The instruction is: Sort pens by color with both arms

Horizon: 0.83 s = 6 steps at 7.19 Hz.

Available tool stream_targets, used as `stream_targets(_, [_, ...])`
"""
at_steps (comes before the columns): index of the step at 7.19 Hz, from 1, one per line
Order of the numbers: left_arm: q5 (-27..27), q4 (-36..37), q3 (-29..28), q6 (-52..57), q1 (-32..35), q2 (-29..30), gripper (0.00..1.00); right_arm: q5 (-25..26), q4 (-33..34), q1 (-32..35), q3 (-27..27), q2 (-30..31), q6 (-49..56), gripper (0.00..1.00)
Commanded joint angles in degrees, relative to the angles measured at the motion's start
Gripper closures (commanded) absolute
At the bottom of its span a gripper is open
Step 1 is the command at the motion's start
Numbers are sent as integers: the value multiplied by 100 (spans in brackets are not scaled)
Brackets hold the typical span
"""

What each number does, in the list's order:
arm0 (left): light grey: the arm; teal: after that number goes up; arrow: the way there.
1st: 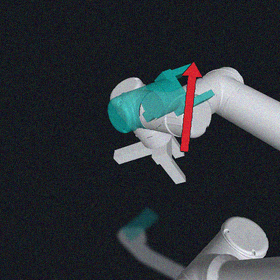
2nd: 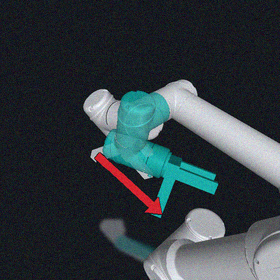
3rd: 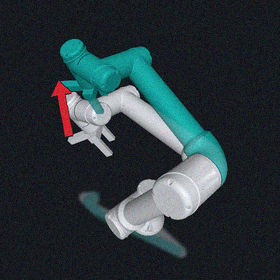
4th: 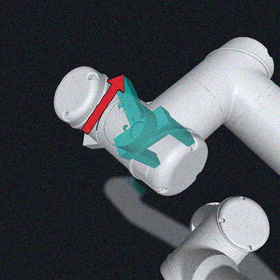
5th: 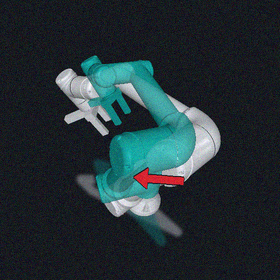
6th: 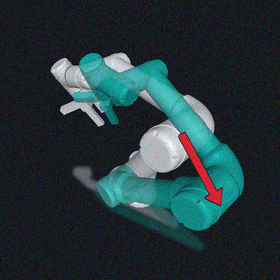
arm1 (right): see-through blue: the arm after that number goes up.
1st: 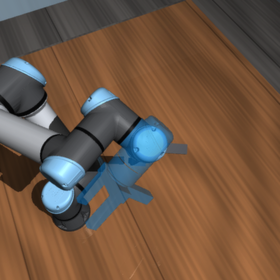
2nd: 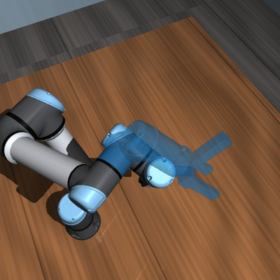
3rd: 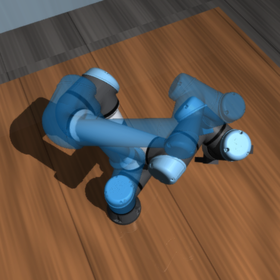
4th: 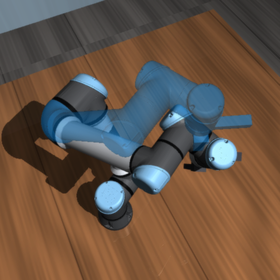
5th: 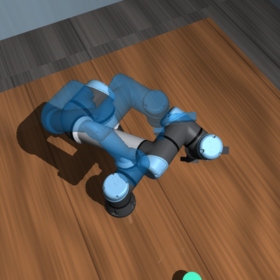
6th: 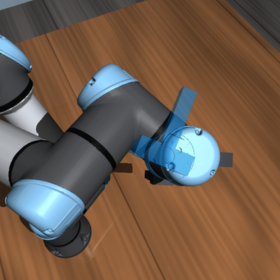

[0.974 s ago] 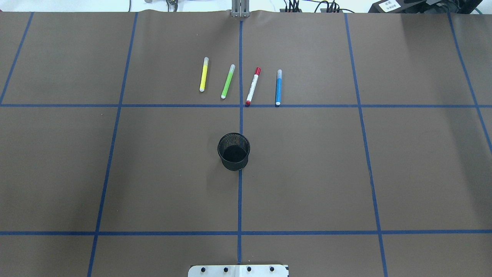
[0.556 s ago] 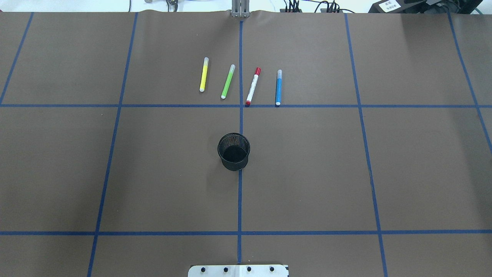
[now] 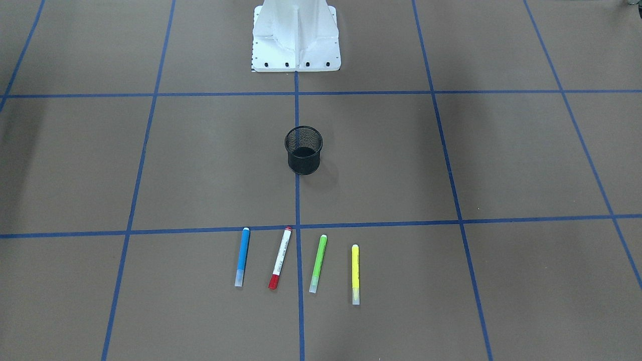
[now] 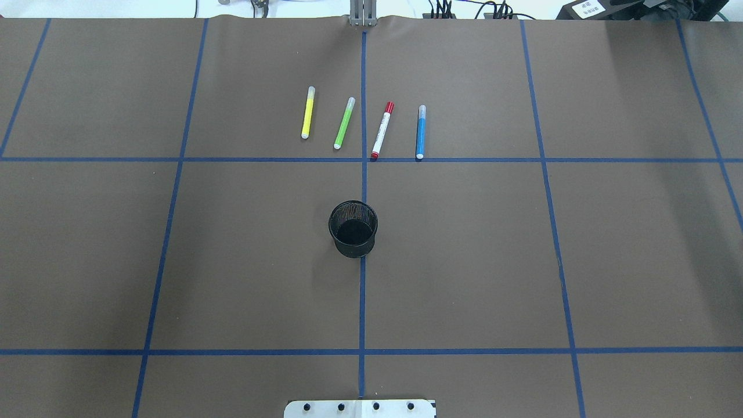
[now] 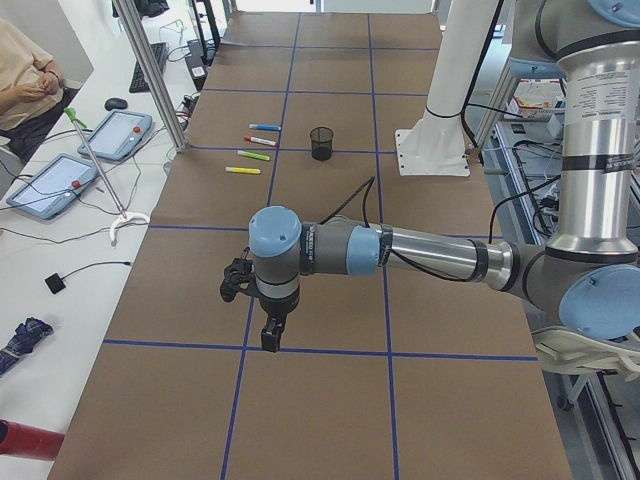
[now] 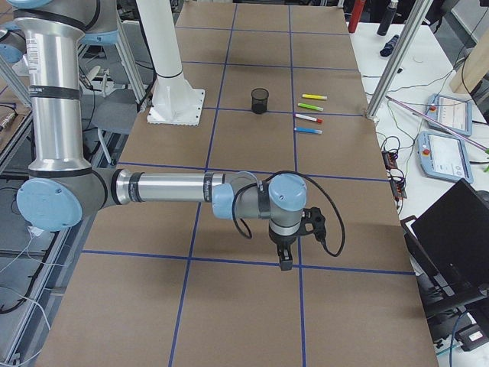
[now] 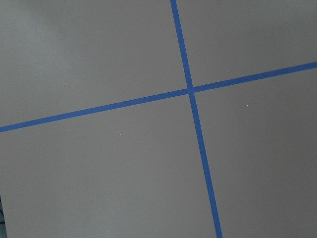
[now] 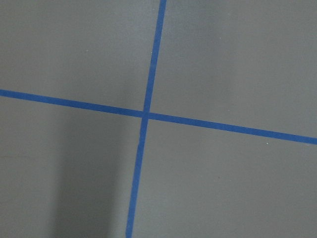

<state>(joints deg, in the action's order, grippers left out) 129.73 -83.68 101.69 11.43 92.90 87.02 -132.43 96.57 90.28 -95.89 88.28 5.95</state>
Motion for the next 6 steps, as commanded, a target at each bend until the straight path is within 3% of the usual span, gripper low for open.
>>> stream_targets(1, [0,-8,-35,0,0,-1,0,-63,521,-63,-150,4,29,0])
stream_targets(6, [-9,10,-35,0,-26,-10,0,-20,494,-63,-176,330,56,0])
